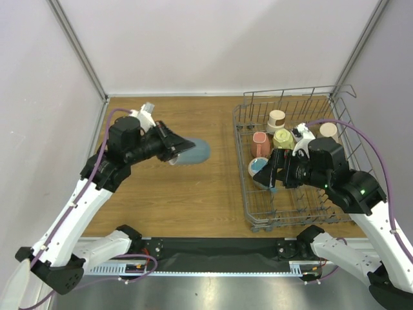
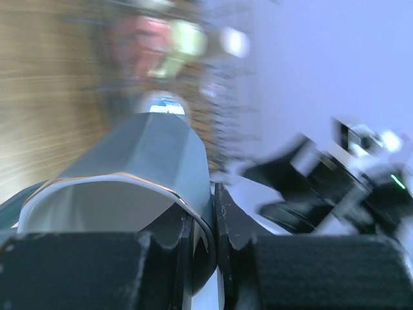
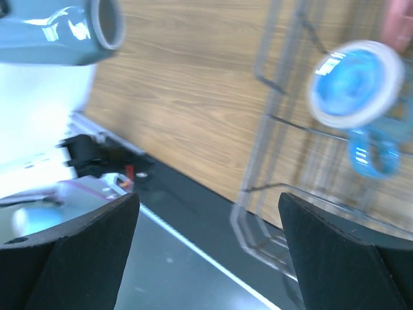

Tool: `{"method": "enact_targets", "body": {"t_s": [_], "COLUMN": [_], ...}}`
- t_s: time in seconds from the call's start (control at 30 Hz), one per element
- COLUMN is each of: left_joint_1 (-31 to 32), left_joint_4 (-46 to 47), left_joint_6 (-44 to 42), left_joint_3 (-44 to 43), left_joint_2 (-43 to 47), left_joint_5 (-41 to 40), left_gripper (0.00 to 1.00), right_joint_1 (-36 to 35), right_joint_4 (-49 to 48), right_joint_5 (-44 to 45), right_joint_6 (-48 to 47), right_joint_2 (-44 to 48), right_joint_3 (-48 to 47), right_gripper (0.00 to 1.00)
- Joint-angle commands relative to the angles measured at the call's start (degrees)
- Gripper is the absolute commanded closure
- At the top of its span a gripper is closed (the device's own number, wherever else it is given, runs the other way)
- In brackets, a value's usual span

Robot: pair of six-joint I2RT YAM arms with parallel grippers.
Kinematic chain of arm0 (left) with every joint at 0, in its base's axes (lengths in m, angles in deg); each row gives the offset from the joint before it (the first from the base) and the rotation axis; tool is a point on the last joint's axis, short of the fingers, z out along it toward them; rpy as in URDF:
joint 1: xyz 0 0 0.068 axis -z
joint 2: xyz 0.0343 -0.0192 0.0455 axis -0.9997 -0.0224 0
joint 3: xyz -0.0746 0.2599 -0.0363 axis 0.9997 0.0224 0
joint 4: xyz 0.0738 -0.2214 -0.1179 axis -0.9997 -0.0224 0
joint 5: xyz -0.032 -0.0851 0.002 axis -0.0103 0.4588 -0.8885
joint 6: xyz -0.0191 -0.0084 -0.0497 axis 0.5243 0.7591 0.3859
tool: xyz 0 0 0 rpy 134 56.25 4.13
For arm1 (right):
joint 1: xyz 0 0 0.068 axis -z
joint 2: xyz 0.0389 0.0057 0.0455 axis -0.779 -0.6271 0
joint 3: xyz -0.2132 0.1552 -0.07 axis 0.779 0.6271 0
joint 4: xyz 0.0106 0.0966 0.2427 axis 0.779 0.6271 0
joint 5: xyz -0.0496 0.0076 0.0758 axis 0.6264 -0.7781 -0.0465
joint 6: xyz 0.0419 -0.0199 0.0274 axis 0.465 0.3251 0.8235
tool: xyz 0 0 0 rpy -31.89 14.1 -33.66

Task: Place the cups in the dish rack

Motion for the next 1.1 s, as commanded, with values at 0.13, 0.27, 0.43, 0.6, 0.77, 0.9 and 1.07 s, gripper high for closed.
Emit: {"method": "enact_targets", "body": {"t_s": [0.13, 0.27, 0.43, 0.6, 0.77, 0.9, 1.07], "left_joint_1": [7.25, 10.42, 16.56, 20.27, 20.27, 20.53, 22.82], "left_joint_4": [32.98, 33.85, 42.20, 41.77, 27.20, 26.97, 40.11], "left_joint_6": [3.28, 2.38, 6.26, 10.09, 20.39, 34.75, 45.10], "left_joint_3": [-2.32, -4.53, -5.22, -11.99, -21.04, -16.53, -7.60], "left_joint_2": [-0.44, -1.58, -3.60, -8.87, -12.57, -11.08, -9.58], "left_joint_5": [12.26, 11.29, 9.36, 9.53, 3.83, 3.46, 5.13], "left_gripper": [1.00, 1.00, 1.00, 1.00, 1.00, 1.00, 1.00], "right_joint_1": [0.33, 0.25, 0.25, 0.25, 0.33, 0.33, 0.33], "right_joint_4": [-11.06, -18.51, -20.74, -22.75, -13.12, -9.83, -10.97], "right_joint_5": [-13.29, -21.28, -24.99, -26.66, -14.40, -13.64, -15.41], "right_joint_6": [1.73, 2.69, 2.26, 1.30, -7.31, -13.03, -15.49], "right_joint_2": [0.82, 0.82, 1.25, 1.96, 3.28, 2.49, 2.92], "right_joint_3": [-1.77, -2.30, -5.36, -8.27, -16.16, -18.56, -17.15], "right_gripper": [0.00, 0.00, 0.00, 0.00, 0.00, 0.00, 0.00]}}
